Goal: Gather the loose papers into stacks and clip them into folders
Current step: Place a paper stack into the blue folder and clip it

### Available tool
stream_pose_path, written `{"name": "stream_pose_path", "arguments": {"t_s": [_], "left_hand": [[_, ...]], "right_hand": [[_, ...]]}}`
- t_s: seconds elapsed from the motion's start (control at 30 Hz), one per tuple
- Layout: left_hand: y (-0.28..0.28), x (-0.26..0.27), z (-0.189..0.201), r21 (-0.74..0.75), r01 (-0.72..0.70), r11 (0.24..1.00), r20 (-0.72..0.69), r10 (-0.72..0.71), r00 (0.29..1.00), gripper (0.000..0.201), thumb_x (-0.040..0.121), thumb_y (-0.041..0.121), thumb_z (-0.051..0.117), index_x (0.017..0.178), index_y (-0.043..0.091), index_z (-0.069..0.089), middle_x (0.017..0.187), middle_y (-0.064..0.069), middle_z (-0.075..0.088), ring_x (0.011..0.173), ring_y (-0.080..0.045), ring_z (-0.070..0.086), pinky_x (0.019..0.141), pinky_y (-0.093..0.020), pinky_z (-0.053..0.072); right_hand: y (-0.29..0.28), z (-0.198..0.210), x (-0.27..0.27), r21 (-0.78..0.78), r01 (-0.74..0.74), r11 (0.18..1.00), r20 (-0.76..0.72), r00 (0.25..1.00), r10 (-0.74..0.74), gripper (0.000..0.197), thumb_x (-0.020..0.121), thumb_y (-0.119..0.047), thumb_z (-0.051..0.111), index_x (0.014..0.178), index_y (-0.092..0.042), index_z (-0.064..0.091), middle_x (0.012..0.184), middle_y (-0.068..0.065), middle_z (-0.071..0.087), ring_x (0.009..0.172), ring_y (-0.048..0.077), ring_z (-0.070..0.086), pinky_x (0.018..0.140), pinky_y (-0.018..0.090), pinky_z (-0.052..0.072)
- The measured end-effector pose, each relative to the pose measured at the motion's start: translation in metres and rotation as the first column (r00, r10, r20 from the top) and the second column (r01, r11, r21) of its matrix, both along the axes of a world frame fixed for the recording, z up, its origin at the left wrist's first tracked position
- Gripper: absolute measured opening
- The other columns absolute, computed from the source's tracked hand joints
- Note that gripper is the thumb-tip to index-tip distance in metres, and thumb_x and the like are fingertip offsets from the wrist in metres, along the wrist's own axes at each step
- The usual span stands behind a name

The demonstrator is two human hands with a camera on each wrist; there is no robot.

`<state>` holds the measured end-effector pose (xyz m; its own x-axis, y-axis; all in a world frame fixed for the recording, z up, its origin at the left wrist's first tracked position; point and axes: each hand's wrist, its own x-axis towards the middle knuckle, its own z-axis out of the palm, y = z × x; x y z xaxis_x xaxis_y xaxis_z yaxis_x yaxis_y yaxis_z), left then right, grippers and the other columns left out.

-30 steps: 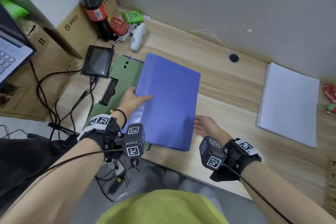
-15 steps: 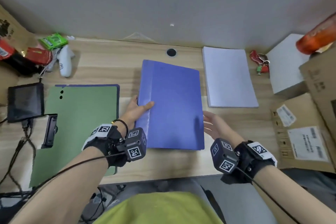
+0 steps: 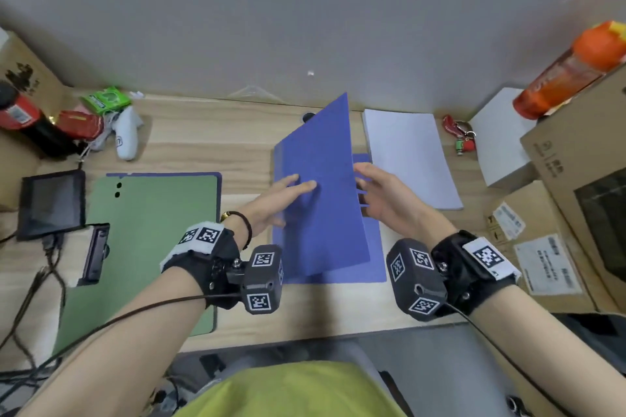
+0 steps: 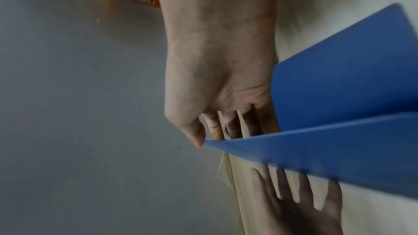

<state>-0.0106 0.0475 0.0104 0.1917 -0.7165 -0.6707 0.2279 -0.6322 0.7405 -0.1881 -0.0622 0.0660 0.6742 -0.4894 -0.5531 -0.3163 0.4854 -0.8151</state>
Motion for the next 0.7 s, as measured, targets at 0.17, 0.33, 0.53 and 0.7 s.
{"name": "stream_pose_path", "arguments": {"t_s": [0.17,0.33,0.53,0.7], "left_hand": [[0.012,0.020,0.051,-0.178,0.008,0.984,-0.067,-0.020,0.998,0.068,0.078,0.060,0.065,0.136,0.029,0.047,0.138,0.006,0.053,0.123,-0.019,0.055,0.092,-0.049,0.050],[0.046,0.055,0.057,-0.144,-0.191,0.971,0.092,0.205,0.974,0.033,0.087,0.017,0.054,0.117,0.009,0.063,0.115,-0.011,0.069,0.097,-0.028,0.067,0.090,-0.046,0.052],[0.099,0.104,0.028,-0.120,-0.386,0.915,0.248,0.404,0.881,0.029,0.096,0.004,0.049,0.120,0.014,0.061,0.109,-0.013,0.069,0.091,-0.026,0.061,0.089,-0.048,0.051],[0.125,0.131,-0.004,-0.096,-0.534,0.840,0.452,0.515,0.728,0.044,0.079,0.007,0.061,0.120,0.020,0.058,0.099,-0.001,0.068,0.093,-0.029,0.066,0.085,-0.045,0.054]], "right_hand": [[0.029,0.015,0.060,-0.051,-0.191,0.980,0.053,0.980,0.194,0.034,0.100,-0.014,0.036,0.127,-0.015,0.056,0.127,0.006,0.063,0.108,0.027,0.064,0.082,0.043,0.056],[0.057,0.003,0.109,-0.027,-0.303,0.953,0.047,0.951,0.304,0.034,0.100,-0.012,0.038,0.121,-0.028,0.059,0.132,-0.005,0.060,0.115,0.018,0.062,0.095,0.045,0.052],[0.060,-0.041,0.111,0.039,-0.308,0.951,-0.063,0.949,0.310,0.026,0.097,-0.022,0.051,0.119,-0.034,0.059,0.134,-0.005,0.056,0.120,0.014,0.056,0.092,0.036,0.052],[0.039,-0.082,0.066,0.023,-0.168,0.986,-0.263,0.950,0.168,0.024,0.097,-0.022,0.049,0.117,-0.032,0.058,0.140,-0.003,0.050,0.132,0.013,0.043,0.093,0.033,0.040]]}}
